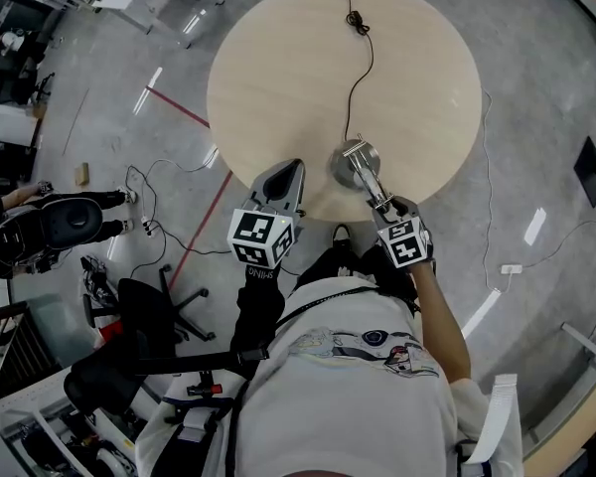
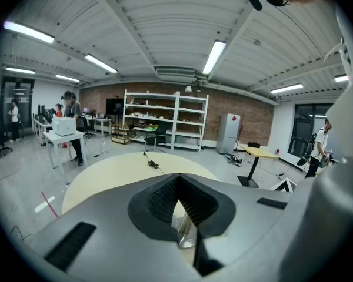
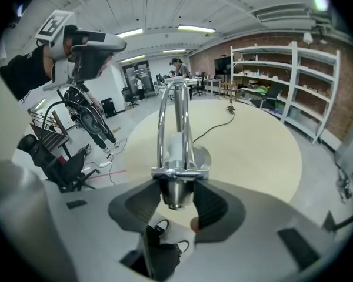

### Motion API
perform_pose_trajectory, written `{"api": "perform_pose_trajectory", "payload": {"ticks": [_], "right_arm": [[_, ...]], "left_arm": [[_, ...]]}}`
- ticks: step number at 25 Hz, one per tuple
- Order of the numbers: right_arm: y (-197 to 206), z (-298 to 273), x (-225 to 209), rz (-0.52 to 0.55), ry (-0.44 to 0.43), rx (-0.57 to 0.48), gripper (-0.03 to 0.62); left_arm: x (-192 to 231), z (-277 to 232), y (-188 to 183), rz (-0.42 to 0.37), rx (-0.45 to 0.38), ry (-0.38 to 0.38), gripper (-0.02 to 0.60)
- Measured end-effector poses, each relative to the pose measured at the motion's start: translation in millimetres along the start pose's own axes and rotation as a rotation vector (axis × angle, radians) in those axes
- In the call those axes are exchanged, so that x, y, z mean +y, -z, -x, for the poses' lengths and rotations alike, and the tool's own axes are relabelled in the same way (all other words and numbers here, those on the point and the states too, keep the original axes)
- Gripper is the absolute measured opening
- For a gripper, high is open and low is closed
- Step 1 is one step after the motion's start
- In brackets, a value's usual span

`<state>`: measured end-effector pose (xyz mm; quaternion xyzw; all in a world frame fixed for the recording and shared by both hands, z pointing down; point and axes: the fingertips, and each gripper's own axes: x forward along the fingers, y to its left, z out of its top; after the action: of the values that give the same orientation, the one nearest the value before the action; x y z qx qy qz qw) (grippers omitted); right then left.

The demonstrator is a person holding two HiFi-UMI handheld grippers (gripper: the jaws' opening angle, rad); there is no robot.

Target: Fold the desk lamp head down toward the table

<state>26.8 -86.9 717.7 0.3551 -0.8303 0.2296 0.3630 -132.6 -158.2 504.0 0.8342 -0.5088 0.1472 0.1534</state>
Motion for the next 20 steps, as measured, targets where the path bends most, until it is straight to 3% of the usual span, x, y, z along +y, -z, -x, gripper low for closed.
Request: {"api": "perform_pose_trajectory", "payload": {"ticks": [5, 10, 15, 20], "right_arm": [[-1.1, 3.1, -1.1, 0.016, -0.027, 0.016, 0.178], [-7.5, 41.3, -5.3, 0.014, -0.032, -0.016, 0.178], [-69.5, 90.0, -31.5, -0.034, 0.041, -0.219, 0.178], [-151.1, 130.5, -47.3, 0.013, 0.125, -0.434, 0.164]], "left_arm": [[3.7, -1.7, -3.2, 0.004, -0.013, 0.0, -0.002], [9.7, -3.7, -13.8, 0.009, -0.054, -0.002, -0.002], [11.5, -13.6, -34.2, 0.014, -0.102, 0.005, -0.002], [4.4, -21.6, -62.6, -0.012, -0.168, 0.027, -0.002]]}}
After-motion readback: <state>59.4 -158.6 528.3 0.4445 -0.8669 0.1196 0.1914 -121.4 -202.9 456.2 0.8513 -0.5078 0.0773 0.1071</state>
